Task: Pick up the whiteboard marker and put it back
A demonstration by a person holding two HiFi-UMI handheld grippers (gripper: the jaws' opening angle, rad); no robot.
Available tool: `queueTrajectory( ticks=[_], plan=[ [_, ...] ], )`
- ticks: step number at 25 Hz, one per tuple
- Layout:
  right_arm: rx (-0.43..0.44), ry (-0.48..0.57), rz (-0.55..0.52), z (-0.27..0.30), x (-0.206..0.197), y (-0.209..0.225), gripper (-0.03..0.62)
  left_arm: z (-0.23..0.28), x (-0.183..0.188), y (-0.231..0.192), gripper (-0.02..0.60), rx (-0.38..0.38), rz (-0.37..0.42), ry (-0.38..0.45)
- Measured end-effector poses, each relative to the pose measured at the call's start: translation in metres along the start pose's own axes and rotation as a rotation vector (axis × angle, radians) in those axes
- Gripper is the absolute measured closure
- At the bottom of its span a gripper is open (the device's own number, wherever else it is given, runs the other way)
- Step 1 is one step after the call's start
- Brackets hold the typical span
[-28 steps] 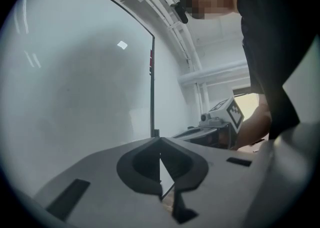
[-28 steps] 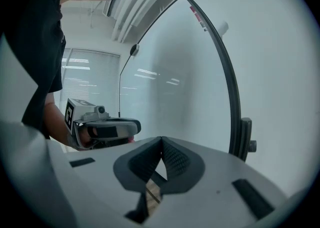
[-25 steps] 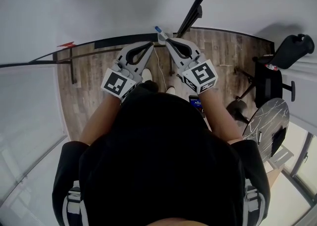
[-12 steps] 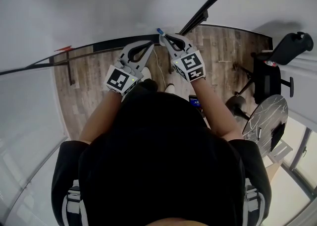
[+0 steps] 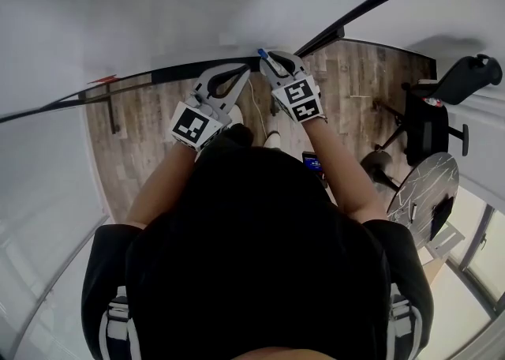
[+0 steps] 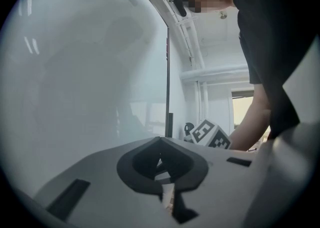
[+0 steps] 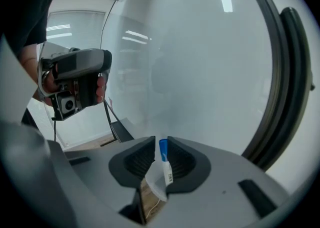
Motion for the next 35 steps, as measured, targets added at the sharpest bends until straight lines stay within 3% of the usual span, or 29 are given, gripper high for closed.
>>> queueTrajectory(
  ticks=[11,20,35],
  plan=[
    [-0.003,-0.058,-0.038,0.024,-0.009,0.004,0.503,0.001,-0.001,-0.014,0.578,0.010,-0.003,-0.035],
    [-0.019,-0.099,-0.069,0.034,-0.016,0.002,0.523,0.001,-0.005,-0.016,0.578,0.011,-0.013,-0.008],
    [-0.013,-0.010,-0.053,0.011,-0.008,0.006,0.531,0.003,-0.001,-0.006,0.578,0.006,0.002,0.000]
  ],
)
Point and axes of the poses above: the fingertips, and each gripper's own axes: z forward along the fingers, y to its right, x out of its top, the point moved 7 cm from there along -z, backward along the fingers, and after that the axes turned 1 degree about -z, right-handed, at the moved point
